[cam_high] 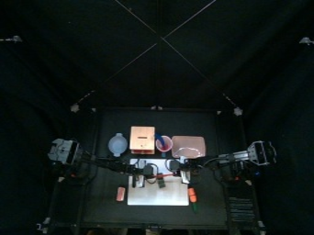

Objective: Place sushi on board then cut the sushi with the knife then place the pieces on the plate
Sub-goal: Cut the sushi into 4 pieces

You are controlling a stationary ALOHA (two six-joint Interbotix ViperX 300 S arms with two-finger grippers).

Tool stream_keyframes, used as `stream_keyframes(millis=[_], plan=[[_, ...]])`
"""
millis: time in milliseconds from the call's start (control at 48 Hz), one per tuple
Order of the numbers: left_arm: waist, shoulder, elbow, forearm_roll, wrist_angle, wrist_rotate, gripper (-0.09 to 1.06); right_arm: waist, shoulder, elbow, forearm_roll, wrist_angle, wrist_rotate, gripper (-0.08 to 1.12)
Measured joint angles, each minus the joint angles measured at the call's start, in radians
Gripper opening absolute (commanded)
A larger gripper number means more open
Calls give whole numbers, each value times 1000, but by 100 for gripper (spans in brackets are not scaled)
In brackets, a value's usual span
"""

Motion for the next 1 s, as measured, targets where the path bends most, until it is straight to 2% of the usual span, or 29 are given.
stream_keyframes(millis=[146,396,1000], plan=[[2,8,-2,-5,0,0,43,-21,0,-2,-18,2,-2,32],[2,8,-2,-31,0,0,43,-28,2,-2,-31,2,-2,32],[-6,17,-3,-55,0,-2,43,-28,37,-3,-29,2,-2,32]])
